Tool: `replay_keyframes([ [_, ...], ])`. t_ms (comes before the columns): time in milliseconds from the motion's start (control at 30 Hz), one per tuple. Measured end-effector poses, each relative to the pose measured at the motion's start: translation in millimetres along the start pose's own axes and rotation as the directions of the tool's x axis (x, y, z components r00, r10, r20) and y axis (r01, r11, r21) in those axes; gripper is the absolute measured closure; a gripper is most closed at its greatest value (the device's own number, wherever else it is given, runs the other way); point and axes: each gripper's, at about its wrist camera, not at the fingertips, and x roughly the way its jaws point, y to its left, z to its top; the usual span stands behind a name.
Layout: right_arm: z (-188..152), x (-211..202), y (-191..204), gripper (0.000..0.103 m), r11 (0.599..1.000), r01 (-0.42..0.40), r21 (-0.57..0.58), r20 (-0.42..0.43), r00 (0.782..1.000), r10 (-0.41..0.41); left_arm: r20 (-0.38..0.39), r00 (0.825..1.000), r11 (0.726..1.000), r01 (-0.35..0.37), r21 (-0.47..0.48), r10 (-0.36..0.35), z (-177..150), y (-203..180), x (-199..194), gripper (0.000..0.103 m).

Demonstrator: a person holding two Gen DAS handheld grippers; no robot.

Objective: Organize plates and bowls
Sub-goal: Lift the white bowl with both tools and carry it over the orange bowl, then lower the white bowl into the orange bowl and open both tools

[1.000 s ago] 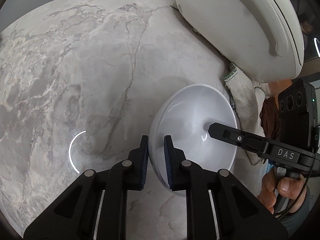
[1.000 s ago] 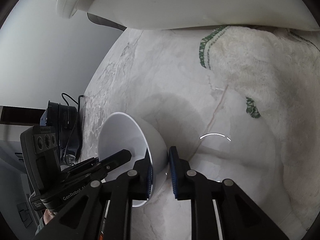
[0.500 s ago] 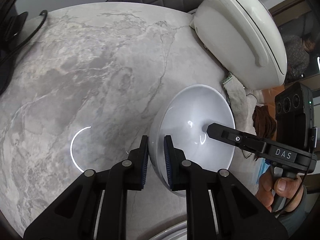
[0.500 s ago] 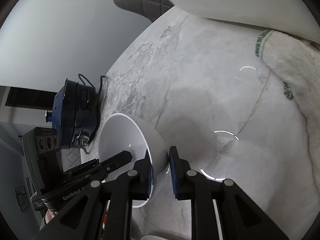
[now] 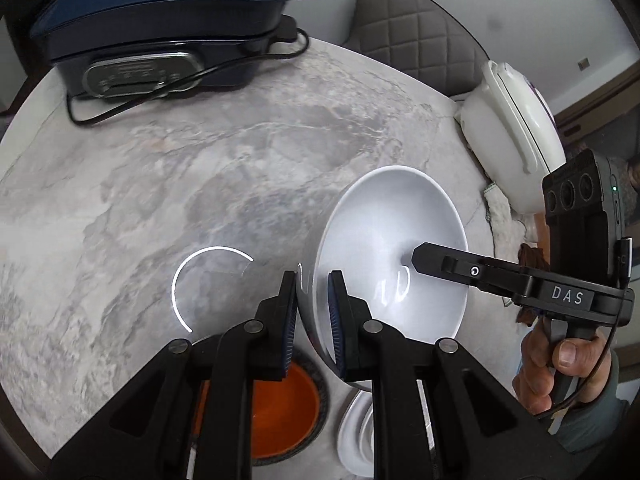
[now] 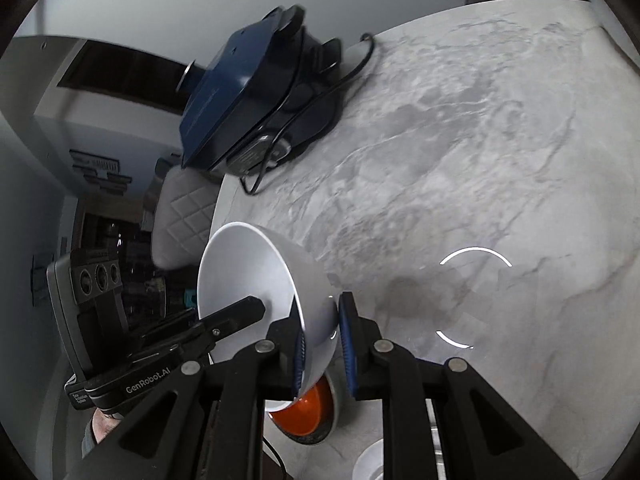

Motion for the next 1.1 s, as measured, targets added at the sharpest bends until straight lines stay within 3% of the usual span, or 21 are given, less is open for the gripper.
replay_keyframes([
  [233, -39.2, 49.3, 55.6, 0.085, 0.990, 0.000, -0.140, -0.130, 0.991, -0.018, -0.001, 0.999, 0.990, -0.038, -0.135, 0.039, -77.8, 55.9, -27.5, 0.089],
  [500, -77.4, 83.6, 53.5, 0.085, 0.977, 0.081, -0.197, -0.210, 0.970, -0.123, -0.046, 0.998, 0.976, -0.039, -0.213, 0.030, -131.1, 72.3, 3.8, 0.089],
  [800, -83.9, 92.3, 35.6, 0.085, 0.972, 0.135, -0.191, -0.223, 0.959, -0.177, -0.076, 0.995, 0.980, -0.075, -0.185, 0.062, -132.3, 64.7, 31.0, 0.089],
  [1100, -82.2, 94.1, 40.8, 0.085, 0.955, 0.172, -0.240, -0.211, 0.951, -0.225, -0.065, 0.996, 0.976, -0.075, -0.204, 0.063, -131.3, 69.3, 31.2, 0.086],
])
